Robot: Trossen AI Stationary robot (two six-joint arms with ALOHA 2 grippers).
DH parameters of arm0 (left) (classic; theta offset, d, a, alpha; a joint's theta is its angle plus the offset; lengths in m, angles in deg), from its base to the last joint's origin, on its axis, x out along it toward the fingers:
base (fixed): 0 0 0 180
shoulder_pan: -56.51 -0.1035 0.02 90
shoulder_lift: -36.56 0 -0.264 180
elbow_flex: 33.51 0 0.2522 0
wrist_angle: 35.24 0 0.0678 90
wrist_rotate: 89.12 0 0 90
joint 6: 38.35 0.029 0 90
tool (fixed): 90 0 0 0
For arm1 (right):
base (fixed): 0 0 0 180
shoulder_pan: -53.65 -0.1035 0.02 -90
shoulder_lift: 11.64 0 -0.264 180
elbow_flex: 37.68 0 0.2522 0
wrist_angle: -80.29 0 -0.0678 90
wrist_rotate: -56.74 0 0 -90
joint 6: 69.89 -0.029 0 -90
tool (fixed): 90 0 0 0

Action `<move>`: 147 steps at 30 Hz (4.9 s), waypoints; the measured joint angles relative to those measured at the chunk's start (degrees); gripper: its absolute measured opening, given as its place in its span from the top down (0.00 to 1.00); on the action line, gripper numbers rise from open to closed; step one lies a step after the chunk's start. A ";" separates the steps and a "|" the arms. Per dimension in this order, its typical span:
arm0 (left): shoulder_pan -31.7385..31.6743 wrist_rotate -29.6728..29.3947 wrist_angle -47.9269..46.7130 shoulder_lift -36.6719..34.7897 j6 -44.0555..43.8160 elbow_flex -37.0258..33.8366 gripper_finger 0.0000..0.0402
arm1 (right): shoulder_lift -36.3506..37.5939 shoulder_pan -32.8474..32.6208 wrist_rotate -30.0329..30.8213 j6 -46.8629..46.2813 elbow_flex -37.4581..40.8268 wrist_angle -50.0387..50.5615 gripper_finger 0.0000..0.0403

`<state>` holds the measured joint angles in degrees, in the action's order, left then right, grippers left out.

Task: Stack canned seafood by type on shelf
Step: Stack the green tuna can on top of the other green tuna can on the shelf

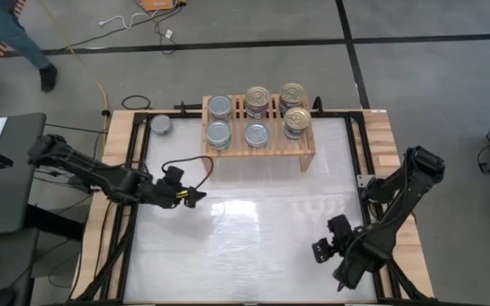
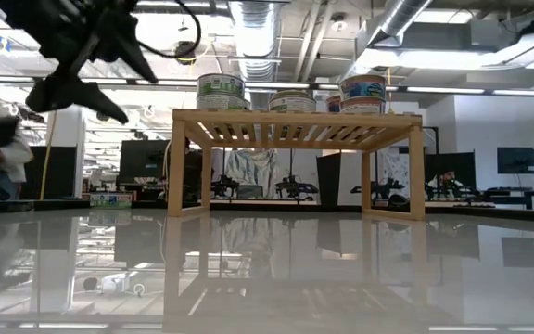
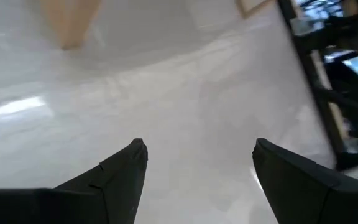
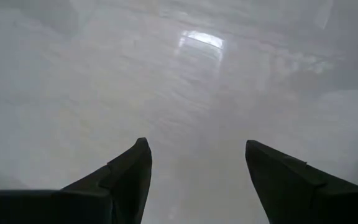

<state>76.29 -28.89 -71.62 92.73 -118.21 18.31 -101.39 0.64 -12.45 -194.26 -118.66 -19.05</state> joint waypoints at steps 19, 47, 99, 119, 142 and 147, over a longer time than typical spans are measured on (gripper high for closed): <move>-27.82 7.12 -26.04 -0.62 37.15 6.51 0.94 | -0.02 4.69 0.61 3.40 0.00 4.77 0.30; -81.02 23.23 -16.94 23.91 64.19 17.96 1.00 | -0.05 19.32 0.59 10.43 0.00 6.19 0.30; -70.54 20.89 -38.26 42.07 45.36 24.22 1.00 | -0.05 13.12 -0.09 14.03 0.00 6.30 0.30; -50.85 29.76 -29.32 4.48 11.97 -7.58 1.00 | -0.05 9.46 -0.07 18.37 0.00 5.88 0.30; 1.68 16.50 7.45 20.88 -23.47 -4.45 1.00 | -0.02 8.02 0.37 18.38 0.00 2.17 0.30; 2.07 17.50 4.97 30.78 -16.18 5.60 1.00 | -0.02 8.15 1.12 18.37 0.00 0.34 0.30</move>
<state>78.36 -11.39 -66.65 123.51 -134.39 23.91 -101.41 8.79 -11.33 -175.89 -118.66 -18.71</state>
